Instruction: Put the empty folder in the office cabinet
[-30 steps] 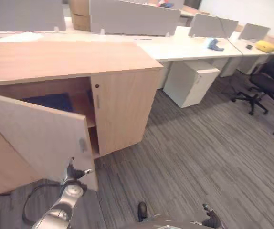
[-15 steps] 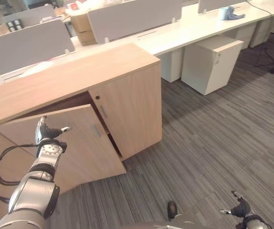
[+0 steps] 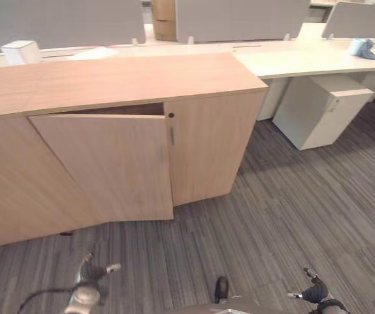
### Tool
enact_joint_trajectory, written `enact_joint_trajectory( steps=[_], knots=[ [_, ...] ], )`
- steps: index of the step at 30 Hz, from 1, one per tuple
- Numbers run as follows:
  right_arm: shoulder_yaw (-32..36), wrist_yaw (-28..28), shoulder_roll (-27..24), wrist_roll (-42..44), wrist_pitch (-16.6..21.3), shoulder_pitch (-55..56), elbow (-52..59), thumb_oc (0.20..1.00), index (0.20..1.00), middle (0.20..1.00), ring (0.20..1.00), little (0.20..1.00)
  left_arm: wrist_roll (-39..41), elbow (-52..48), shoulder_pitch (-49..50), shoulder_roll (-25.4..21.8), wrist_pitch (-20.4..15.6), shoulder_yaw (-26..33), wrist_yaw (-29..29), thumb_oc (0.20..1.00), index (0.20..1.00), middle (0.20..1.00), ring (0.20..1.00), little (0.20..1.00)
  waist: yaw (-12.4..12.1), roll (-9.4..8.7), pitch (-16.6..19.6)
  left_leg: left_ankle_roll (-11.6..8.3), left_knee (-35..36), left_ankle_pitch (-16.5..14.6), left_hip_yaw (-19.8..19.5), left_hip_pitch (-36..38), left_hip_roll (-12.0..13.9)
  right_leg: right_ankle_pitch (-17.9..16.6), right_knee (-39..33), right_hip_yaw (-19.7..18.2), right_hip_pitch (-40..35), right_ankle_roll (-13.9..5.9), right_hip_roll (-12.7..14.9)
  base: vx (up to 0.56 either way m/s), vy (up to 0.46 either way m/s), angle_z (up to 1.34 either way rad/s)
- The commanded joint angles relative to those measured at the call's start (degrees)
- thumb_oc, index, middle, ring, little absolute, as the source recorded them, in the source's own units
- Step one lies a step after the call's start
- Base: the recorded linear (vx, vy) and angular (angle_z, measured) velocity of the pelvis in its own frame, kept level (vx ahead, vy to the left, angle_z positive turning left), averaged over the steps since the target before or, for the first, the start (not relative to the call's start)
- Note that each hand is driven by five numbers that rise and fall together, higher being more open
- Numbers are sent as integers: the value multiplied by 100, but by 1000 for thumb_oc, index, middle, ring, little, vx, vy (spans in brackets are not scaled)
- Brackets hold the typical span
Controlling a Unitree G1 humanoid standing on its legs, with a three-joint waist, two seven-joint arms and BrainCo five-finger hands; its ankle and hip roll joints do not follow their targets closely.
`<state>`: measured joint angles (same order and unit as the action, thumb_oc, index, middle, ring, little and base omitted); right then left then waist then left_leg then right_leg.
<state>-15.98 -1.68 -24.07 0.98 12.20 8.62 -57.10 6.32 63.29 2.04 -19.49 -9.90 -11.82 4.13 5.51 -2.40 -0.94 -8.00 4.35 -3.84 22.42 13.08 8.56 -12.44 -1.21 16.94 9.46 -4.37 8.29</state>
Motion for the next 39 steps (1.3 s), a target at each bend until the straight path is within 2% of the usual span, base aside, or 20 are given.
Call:
enact_joint_trajectory(
  steps=[1,2,4,5,7,8,9,11,12,16,17,20,21,22,23,24,27,29,35,39],
  knots=[
    [210,-80,35,-123,-71,-269,-213,1000,1000,1000,1000,1000,-104,-50,-306,-76,-129,-6,-263,1000,1000,1000,1000,1000,84,-23,-191,253,65,247,-384,-380,-193,190,228,-28,-504,-692,795,-137,121,46],
    [217,-100,75,-118,-80,-306,-236,1000,1000,1000,1000,1000,-152,29,-259,10,-104,-70,-279,1000,1000,1000,1000,1000,85,-32,-245,287,65,258,-470,-400,-241,185,382,-84,-471,-717,851,-168,77,50],
    [183,-114,192,-32,-131,-433,-383,1000,1000,1000,1000,1000,-236,246,-201,180,-57,-197,-292,1000,1000,1000,1000,1000,97,-12,-373,339,48,304,-610,-475,-235,277,714,-586,-347,-773,780,-151,3,46],
    [183,-114,192,-32,-131,-433,-383,1000,1000,1000,1000,1000,-236,246,-201,180,-57,-197,-292,1000,1000,1000,1000,1000,97,-12,-373,339,48,304,-610,-475,-235,277,714,-586,-347,-773,780,-124,-2,59],
    [129,-99,321,64,-150,-494,-495,1000,1000,1000,1000,1000,-358,498,-144,245,1,-225,-315,1000,1000,1000,1000,1000,27,38,-415,367,20,355,-655,-554,-182,589,982,-991,-318,-737,574,-148,-61,48],
    [83,-95,452,148,-160,-559,-719,1000,1000,1000,1000,1000,-557,708,-34,331,9,-337,-386,1000,1000,1000,1000,1000,-91,70,-384,379,-44,420,-720,-714,-123,882,1002,-1039,-479,-657,460,-140,-101,13],
    [83,-95,452,148,-160,-559,-719,1000,1000,1000,1000,1000,-557,708,-34,331,9,-337,-386,1000,1000,1000,1000,1000,-91,70,-384,379,-44,420,-720,-714,-123,882,1002,-1039,-479,-657,460,-117,-151,-3],
    [-20,6,652,318,-190,-579,-888,1000,1000,1000,1000,1000,-585,1003,83,410,82,-239,-465,1000,1000,1000,1000,1000,-244,45,-256,277,-183,525,-862,-931,17,1168,606,-912,-817,-476,282,-71,-256,35],
    [-20,6,652,318,-190,-579,-888,1000,1000,1000,1000,1000,-585,1003,83,410,82,-239,-465,1000,1000,1000,1000,1000,-244,45,-256,277,-183,525,-862,-931,17,1168,606,-912,-817,-476,282,-63,-272,36],
    [-190,120,772,386,-226,-619,-1055,1000,1000,1000,1000,1000,-513,1468,140,548,215,26,-524,1000,1000,1000,1000,1000,-333,99,-176,96,-351,649,-882,-1004,295,1174,211,-812,-1070,-350,3,-31,-241,8],
    [-313,202,847,354,-278,-721,-1275,1000,1000,1000,1000,1000,-512,1645,128,618,274,80,-594,1000,1000,1000,1000,1000,-376,114,-195,15,-609,707,-881,-1112,417,1188,77,-813,-1135,-285,-88,-70,-284,-11],
    [-498,233,890,236,-318,-786,-1379,1000,1000,1000,1000,1000,-394,1671,88,635,313,157,-588,1000,1000,1000,1000,1000,-461,96,-242,-32,-871,742,-917,-1231,466,1176,-52,-803,-1210,-211,-143,-53,-163,-16],
    [-612,261,880,165,-371,-842,-1399,1000,1000,1000,1000,1000,-299,1574,30,686,276,82,-610,1000,1000,1000,1000,1000,-573,64,-310,-42,-1067,845,-1202,-1394,331,1140,-140,-795,-1249,-179,-152,-63,-186,-22],
    [-619,276,871,155,-393,-850,-1431,1000,1000,1000,1000,1000,-254,1554,18,708,264,58,-609,1000,1000,1000,1000,1000,-576,46,-312,-14,-1088,772,-1313,-1447,224,1123,-182,-765,-1272,-173,-140,-43,-147,-14],
    [-634,293,866,143,-405,-867,-1454,1000,1000,1000,1000,1000,-197,1529,17,731,253,42,-610,1000,1000,1000,1000,1000,-571,43,-297,31,-1073,670,-1373,-1447,120,1111,-208,-760,-1286,-173,-134,-5,-52,2],
    [-634,293,866,143,-405,-867,-1454,1000,1000,1000,1000,1000,-197,1529,17,731,253,42,-610,1000,1000,1000,1000,1000,-571,43,-297,31,-1073,670,-1373,-1447,120,1111,-208,-760,-1286,-173,-134,7,-52,-14],
    [-625,289,852,131,-435,-900,-1584,1000,1000,1000,1000,1000,-5,1446,-5,817,227,-73,-637,1000,1000,1000,1000,1000,-594,75,-262,165,-1073,431,-1644,-1441,-319,1097,-240,-774,-1298,-129,-165,13,-33,-5],
    [-596,287,859,140,-437,-926,-1646,1000,1000,1000,1000,1000,34,1440,-2,857,218,-135,-648,1000,1000,1000,1000,1000,-580,133,-237,251,-899,383,-1739,-1360,-459,1099,-218,-776,-1274,-114,-223,18,11,-11],
    [-506,275,953,160,-482,-874,-1802,1000,1000,1000,1000,1000,-31,1524,23,851,244,-119,-684,1000,1000,1000,1000,1000,-552,179,-26,320,-243,510,-1704,-1052,-511,1104,-289,-743,-1328,-149,-279,69,33,-4],
    [-524,270,1001,139,-499,-863,-1841,1000,1000,1000,1000,1000,-57,1551,19,836,266,-119,-701,1000,1000,1000,1000,1000,-567,176,-7,331,-100,537,-1753,-964,-503,1125,-303,-755,-1366,-149,-297,36,20,4]
  ],
)
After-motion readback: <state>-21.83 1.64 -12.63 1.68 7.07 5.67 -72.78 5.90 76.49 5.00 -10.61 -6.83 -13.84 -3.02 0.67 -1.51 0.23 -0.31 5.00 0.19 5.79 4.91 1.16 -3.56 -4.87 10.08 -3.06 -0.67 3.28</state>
